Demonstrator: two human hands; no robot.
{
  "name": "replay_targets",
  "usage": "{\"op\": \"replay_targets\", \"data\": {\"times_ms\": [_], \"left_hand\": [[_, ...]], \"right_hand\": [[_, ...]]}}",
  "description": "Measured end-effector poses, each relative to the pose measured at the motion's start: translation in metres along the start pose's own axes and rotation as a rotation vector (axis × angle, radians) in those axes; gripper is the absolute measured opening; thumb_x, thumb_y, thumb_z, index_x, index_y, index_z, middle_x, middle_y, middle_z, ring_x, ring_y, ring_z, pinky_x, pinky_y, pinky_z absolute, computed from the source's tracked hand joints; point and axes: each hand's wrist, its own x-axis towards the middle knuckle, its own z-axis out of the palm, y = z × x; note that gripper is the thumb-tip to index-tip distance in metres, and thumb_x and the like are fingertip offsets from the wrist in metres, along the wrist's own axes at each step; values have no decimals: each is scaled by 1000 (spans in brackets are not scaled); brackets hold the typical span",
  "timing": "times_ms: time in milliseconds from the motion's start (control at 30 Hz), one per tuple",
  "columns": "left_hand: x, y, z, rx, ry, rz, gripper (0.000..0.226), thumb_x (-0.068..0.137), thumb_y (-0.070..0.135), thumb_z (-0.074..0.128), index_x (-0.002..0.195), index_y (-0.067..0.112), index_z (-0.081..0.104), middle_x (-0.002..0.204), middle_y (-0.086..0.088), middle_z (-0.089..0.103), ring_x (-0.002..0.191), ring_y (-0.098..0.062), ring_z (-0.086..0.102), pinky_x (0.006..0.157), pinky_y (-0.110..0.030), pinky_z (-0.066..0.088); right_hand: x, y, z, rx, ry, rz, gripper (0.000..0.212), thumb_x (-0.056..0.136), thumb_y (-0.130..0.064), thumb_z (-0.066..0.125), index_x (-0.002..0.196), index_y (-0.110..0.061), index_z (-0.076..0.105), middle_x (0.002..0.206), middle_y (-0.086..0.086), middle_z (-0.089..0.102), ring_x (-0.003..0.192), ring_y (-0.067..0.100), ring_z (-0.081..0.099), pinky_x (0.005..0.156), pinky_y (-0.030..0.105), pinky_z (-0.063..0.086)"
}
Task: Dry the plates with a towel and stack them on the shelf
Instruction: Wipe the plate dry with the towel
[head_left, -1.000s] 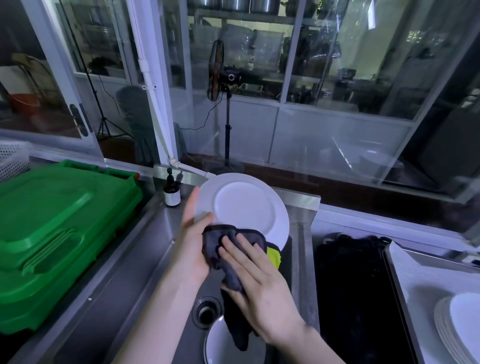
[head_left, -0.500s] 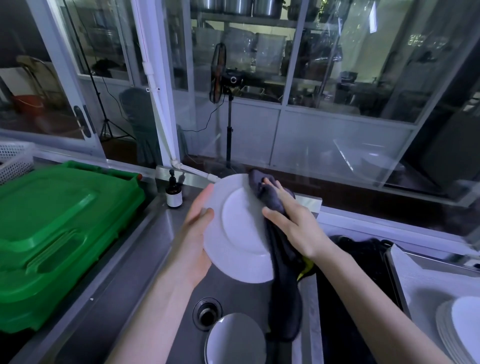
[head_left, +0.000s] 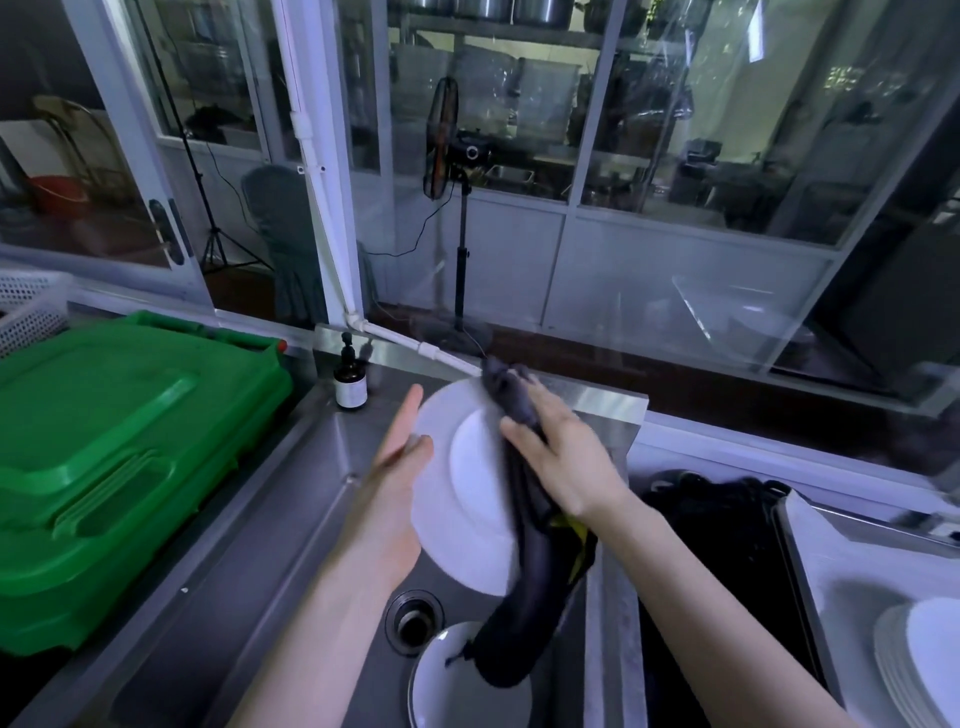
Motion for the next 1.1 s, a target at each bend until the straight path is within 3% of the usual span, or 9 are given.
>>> {"op": "replay_targets", "data": {"times_ms": [67,167,333,433,567,667,800,1000,1100], "left_hand": [[5,3,-6,-55,36,1,47,105,14,45,124,56,58,124,27,66,111,-1,67,80,-22,56],[11,6,-11,-108,76,32,44,105,15,44,124,53,53,109,34,70,101,1,70,68,-21,58],[13,-5,6,-200,103,-31,43,104,11,43,127,44,59,125,3,71,110,-16,70,83,-32,57],[13,-15,16,-209,111,-48,41,104,8,42,128,36,59,120,0,73,104,-14,72,81,-27,59],[16,-11,11,-152,157,-45,46,104,9,42,130,43,57,139,4,60,131,-15,55,110,-38,42],[25,-9,1,-139,176,-21,44,105,11,42,123,49,57,143,4,56,130,-18,54,106,-40,45],[35,-12,-14,-126,186,-36,44,105,14,42,122,52,56,123,25,64,108,-4,68,77,-30,55],[46,-21,-24,-96,183,-102,47,105,13,44,137,46,48,119,27,66,106,-3,68,80,-31,52],[54,-21,-24,-110,211,-131,51,105,12,42,149,39,41,134,14,58,117,-10,60,86,-33,50]], "right_hand": [[-6,12,-6,87,63,159,54,99,-33,53,149,-22,37,153,-5,39,144,6,27,107,7,17],[-40,19,-5,146,44,96,57,99,-38,51,151,-32,29,158,-14,28,147,1,15,118,18,14],[-69,-9,29,-150,-108,-268,57,100,-46,42,151,-26,30,160,-16,21,150,6,7,121,24,1],[-43,-22,31,-107,-108,-177,57,100,-41,45,152,-24,30,159,-18,18,148,-4,3,119,19,0],[-24,-8,22,-118,-84,-8,59,101,-41,47,153,-22,27,157,-21,13,146,-8,-1,120,19,2],[-44,-2,21,-52,-22,79,56,101,-37,48,152,-26,28,157,-24,16,145,-9,1,122,25,7],[-89,-5,31,-1,1,1,60,97,-25,58,146,-33,26,155,-29,19,147,-4,9,120,23,14],[-112,3,37,158,250,170,49,94,-4,59,131,-37,54,129,-19,61,121,0,56,98,13,41],[-105,19,22,-9,340,220,63,88,9,54,137,-30,50,115,-13,59,103,5,59,88,9,42]]}}
